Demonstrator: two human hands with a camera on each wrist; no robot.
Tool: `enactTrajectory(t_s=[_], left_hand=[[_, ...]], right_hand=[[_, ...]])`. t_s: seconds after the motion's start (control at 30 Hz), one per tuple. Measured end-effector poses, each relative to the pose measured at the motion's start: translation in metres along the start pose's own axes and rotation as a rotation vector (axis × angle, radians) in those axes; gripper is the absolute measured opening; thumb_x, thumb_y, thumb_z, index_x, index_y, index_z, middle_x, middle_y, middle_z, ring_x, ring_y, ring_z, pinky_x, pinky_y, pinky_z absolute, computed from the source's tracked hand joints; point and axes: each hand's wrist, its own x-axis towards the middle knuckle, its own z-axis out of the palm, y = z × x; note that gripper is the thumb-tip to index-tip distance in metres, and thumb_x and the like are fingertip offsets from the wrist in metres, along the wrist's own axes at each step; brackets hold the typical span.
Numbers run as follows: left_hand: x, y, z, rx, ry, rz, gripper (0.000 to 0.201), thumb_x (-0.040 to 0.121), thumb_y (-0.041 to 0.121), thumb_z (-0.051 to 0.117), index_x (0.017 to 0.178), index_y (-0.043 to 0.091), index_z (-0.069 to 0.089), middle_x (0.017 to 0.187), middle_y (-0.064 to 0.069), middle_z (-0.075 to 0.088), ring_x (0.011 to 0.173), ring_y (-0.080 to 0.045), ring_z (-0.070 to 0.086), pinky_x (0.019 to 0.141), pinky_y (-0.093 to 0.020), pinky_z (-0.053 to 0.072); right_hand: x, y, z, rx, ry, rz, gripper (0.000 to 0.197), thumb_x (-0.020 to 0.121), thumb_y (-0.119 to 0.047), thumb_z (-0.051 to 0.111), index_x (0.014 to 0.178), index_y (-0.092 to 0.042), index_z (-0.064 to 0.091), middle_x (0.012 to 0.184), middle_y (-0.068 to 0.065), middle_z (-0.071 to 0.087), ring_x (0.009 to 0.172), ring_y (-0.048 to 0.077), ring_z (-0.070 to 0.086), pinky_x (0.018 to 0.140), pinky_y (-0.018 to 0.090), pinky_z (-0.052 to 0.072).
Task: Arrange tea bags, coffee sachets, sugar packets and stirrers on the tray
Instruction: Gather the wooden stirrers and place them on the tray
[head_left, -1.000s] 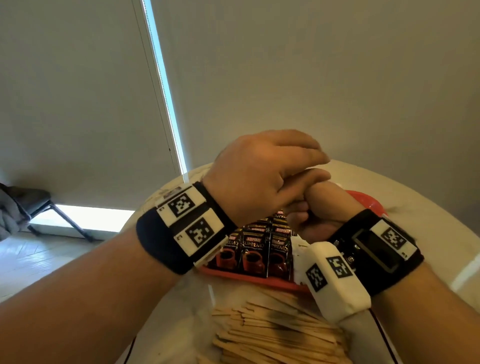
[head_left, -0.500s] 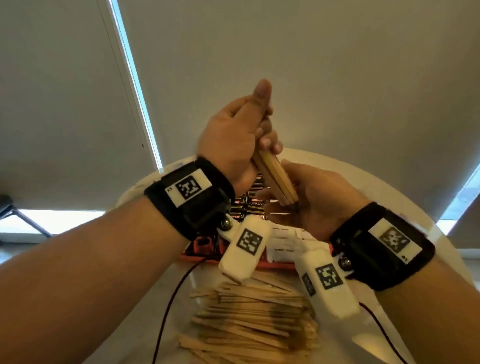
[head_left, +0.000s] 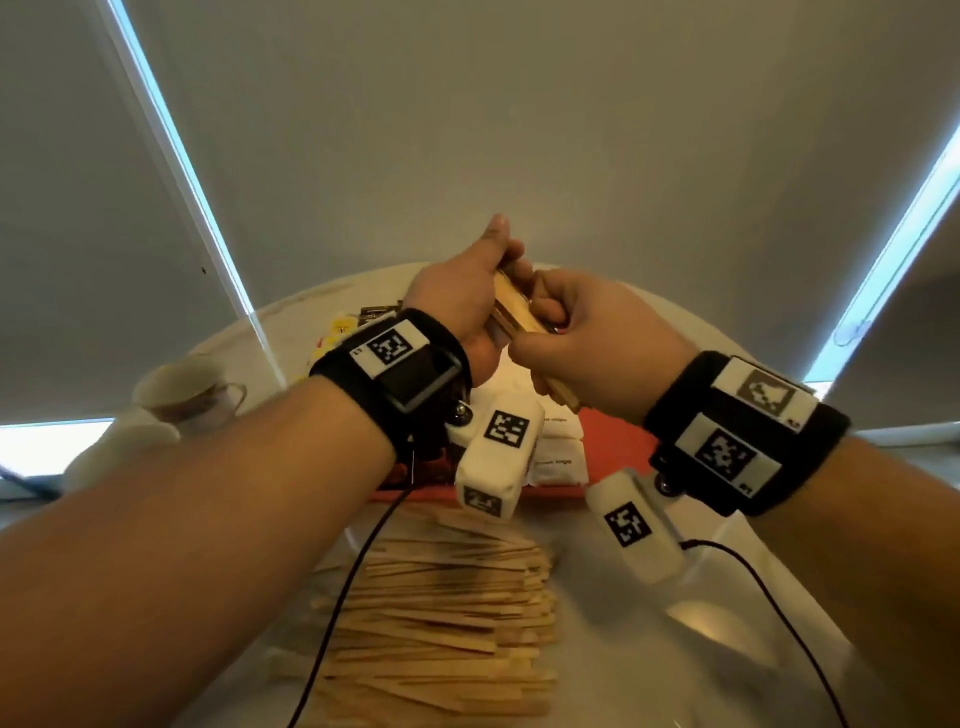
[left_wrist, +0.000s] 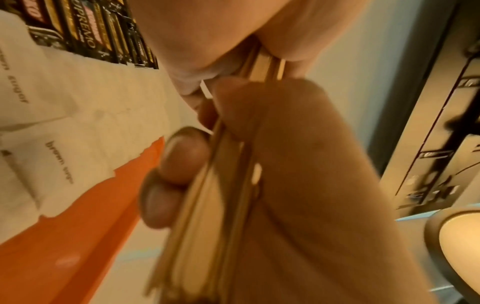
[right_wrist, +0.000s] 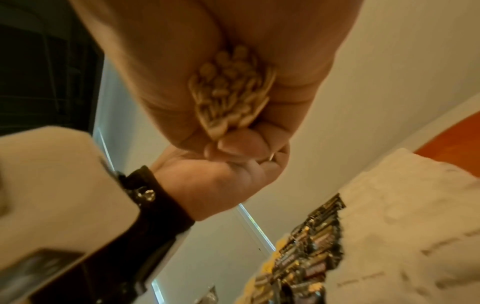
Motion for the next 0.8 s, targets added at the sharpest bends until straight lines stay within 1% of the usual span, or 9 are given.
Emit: enactTrajectory(t_s=[0.07, 0.17, 0.27, 0.33, 0.43, 0.5, 0.63, 0.73, 0.8], left_hand=[[0.000, -0.007, 0.006, 0.097, 0.072, 0.013, 0.040, 0.095, 0.045, 0.074, 0.107, 0.008, 0.069, 0.085, -0.007, 0.071, 0.074, -0.024, 0.072, 0.073, -0.041, 0.063], [-0.005, -0.018, 0.009, 0.317, 0.112, -0.003, 0.038, 0.099, 0.046, 0.069, 0.114, 0.011, 0.066, 0.103, -0.009, 0.073, 0.095, -0.027, 0.074, 0.087, -0.044, 0.063], [-0.017, -0.031, 0.008, 0.626, 0.047, 0.043, 0.010, 0.102, 0.021, 0.067, 0.096, 0.015, 0.063, 0.107, -0.009, 0.067, 0.092, -0.022, 0.069, 0.089, -0.041, 0.062], [-0.021, -0.042, 0.005, 0.891, -0.026, 0.102, 0.012, 0.099, 0.011, 0.068, 0.092, 0.019, 0.062, 0.103, -0.008, 0.071, 0.091, -0.021, 0.071, 0.091, -0.046, 0.063], [-0.021, -0.058, 0.004, 1.179, -0.143, 0.116, 0.012, 0.093, 0.008, 0.071, 0.100, 0.018, 0.070, 0.102, -0.007, 0.076, 0.093, -0.025, 0.076, 0.088, -0.046, 0.064], [-0.019, -0.064, 0.008, 1.294, -0.201, 0.073, 0.017, 0.092, 0.004, 0.070, 0.107, 0.010, 0.076, 0.101, -0.011, 0.078, 0.094, -0.027, 0.077, 0.088, -0.045, 0.064], [-0.017, -0.066, 0.021, 1.444, -0.343, 0.000, 0.024, 0.098, 0.010, 0.066, 0.119, 0.002, 0.074, 0.111, -0.016, 0.077, 0.103, -0.029, 0.076, 0.094, -0.043, 0.061], [-0.016, -0.068, 0.025, 1.586, -0.360, 0.036, 0.029, 0.100, 0.014, 0.060, 0.125, 0.004, 0.071, 0.120, -0.014, 0.074, 0.110, -0.028, 0.072, 0.095, -0.039, 0.058], [-0.013, -0.071, 0.025, 1.628, -0.349, 0.039, 0.030, 0.101, 0.015, 0.059, 0.126, 0.004, 0.070, 0.123, -0.014, 0.073, 0.113, -0.029, 0.071, 0.096, -0.039, 0.057]], right_hand=[[0.002, 0.010, -0.003, -0.026, 0.038, 0.075, 0.011, 0.087, -0.015, 0.068, 0.087, -0.012, 0.058, 0.066, 0.008, 0.071, 0.048, 0.011, 0.065, 0.051, 0.032, 0.056], [0.007, 0.034, -0.009, -0.075, 0.099, 0.233, 0.021, 0.086, -0.019, 0.070, 0.076, -0.018, 0.051, 0.063, 0.005, 0.069, 0.051, 0.016, 0.068, 0.049, 0.029, 0.053], [0.008, 0.057, -0.013, -0.238, 0.043, 0.423, 0.014, 0.090, -0.025, 0.069, 0.093, -0.012, 0.063, 0.079, 0.010, 0.073, 0.069, 0.024, 0.073, 0.062, 0.036, 0.060], [0.005, 0.070, -0.012, -0.376, -0.022, 0.509, 0.026, 0.092, -0.033, 0.069, 0.100, -0.009, 0.067, 0.084, 0.009, 0.070, 0.081, 0.027, 0.071, 0.068, 0.035, 0.055], [0.003, 0.081, -0.008, -0.474, -0.054, 0.542, 0.030, 0.094, -0.038, 0.065, 0.100, -0.009, 0.068, 0.084, 0.007, 0.067, 0.081, 0.025, 0.067, 0.067, 0.031, 0.050], [0.002, 0.082, -0.004, -0.512, -0.072, 0.566, 0.032, 0.098, -0.040, 0.060, 0.090, -0.009, 0.066, 0.076, 0.005, 0.064, 0.069, 0.021, 0.062, 0.058, 0.029, 0.045], [0.001, 0.078, 0.006, -0.700, -0.231, 0.565, 0.020, 0.096, -0.027, 0.065, 0.082, -0.012, 0.060, 0.068, 0.002, 0.050, 0.057, 0.014, 0.045, 0.060, 0.027, 0.039], [0.000, 0.075, 0.005, -0.722, -0.276, 0.551, 0.029, 0.095, -0.024, 0.065, 0.070, -0.013, 0.054, 0.064, 0.002, 0.049, 0.054, 0.014, 0.045, 0.058, 0.027, 0.041], [0.002, 0.075, 0.001, -0.659, -0.273, 0.508, 0.024, 0.094, -0.025, 0.066, 0.074, -0.014, 0.057, 0.068, 0.000, 0.055, 0.056, 0.012, 0.051, 0.052, 0.026, 0.042]])
